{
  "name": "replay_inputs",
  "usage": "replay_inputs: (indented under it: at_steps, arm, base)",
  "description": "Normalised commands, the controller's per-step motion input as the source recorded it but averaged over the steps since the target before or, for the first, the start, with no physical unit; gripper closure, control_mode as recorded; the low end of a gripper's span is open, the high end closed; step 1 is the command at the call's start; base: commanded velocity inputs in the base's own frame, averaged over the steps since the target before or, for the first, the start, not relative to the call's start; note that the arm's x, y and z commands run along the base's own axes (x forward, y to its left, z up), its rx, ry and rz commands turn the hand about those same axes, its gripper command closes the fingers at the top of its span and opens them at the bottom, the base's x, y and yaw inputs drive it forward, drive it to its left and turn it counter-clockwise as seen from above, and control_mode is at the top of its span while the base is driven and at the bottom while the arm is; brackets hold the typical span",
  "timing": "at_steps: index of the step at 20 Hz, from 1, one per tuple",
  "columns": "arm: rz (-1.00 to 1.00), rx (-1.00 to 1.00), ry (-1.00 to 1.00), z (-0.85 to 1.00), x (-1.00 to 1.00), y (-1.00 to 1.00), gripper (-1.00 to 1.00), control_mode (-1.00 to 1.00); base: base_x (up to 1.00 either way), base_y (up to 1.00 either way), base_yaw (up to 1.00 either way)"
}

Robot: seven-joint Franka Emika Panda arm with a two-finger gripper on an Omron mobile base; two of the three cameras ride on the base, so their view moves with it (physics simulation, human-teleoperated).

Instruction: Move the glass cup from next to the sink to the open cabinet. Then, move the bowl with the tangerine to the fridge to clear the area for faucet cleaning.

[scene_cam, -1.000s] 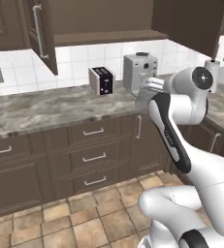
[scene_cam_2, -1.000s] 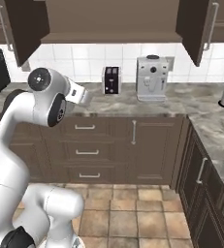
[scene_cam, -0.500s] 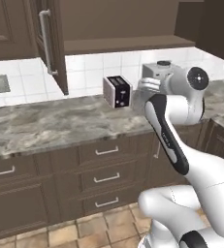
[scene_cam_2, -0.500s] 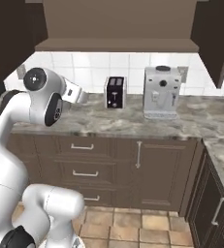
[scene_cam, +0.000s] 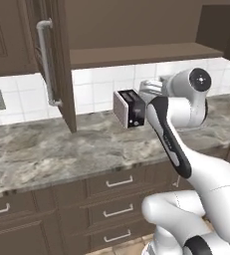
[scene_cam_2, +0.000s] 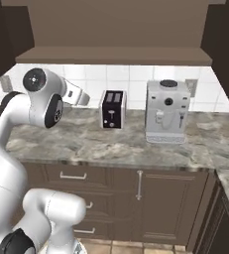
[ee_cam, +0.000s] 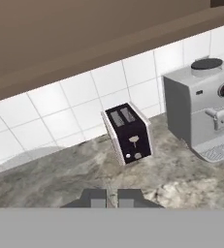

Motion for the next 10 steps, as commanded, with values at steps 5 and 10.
replay_inputs:
  at_steps: [5, 10]
  arm:
    - [0.0, 0.0, 0.0, 0.0, 0.0, 0.0, 1.0, 1.0]
    - [0.0, 0.0, 0.0, 0.0, 0.0, 0.0, 1.0, 1.0]
  base:
    - [-0.03, -0.78, 0.07]
    - [0.07, -0.09, 0.02]
